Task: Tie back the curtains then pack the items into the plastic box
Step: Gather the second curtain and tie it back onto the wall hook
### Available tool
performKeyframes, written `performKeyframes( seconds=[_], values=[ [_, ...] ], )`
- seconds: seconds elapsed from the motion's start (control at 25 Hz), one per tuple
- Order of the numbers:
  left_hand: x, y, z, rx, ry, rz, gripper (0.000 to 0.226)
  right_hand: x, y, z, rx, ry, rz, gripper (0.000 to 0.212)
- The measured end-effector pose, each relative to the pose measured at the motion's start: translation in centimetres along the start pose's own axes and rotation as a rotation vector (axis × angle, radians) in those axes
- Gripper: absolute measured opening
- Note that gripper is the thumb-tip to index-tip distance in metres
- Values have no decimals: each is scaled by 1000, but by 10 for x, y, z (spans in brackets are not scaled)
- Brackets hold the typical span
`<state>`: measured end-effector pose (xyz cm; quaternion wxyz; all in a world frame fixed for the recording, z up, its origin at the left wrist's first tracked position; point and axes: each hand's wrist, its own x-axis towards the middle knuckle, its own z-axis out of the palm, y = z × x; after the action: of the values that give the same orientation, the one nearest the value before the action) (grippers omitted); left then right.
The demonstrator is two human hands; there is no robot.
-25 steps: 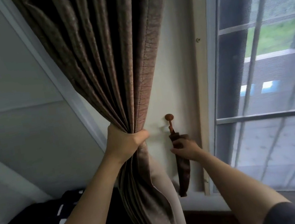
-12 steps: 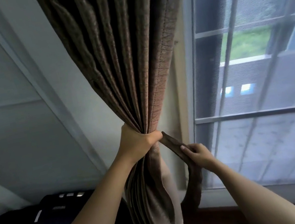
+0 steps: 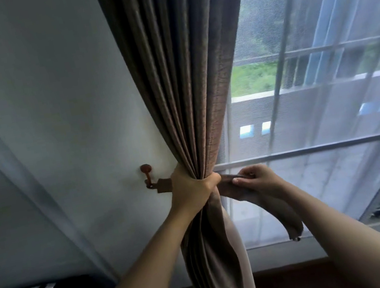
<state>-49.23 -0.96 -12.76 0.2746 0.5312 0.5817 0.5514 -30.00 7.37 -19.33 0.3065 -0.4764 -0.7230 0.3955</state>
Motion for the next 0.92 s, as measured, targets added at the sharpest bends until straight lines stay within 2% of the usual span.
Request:
performKeyframes(
  seconds=[0.16, 0.4, 0.64, 0.8, 0.92],
  values=[
    [22, -4, 18, 3, 65, -29, 36, 0, -12, -11, -54, -38, -61, 32],
    [41, -1, 37, 23, 174, -25, 41, 16, -9, -18, -146, 79, -136, 36],
    [37, -1, 34, 57, 326, -51, 49, 16, -18, -18, -175, 89, -175, 31],
    [49, 3, 39, 90, 318, -91, 52, 4, -33, -12, -193, 96, -182, 40],
    [51, 2, 43, 52, 291, -125, 51, -10, -41, 7, -205, 146, -166, 34]
  ],
)
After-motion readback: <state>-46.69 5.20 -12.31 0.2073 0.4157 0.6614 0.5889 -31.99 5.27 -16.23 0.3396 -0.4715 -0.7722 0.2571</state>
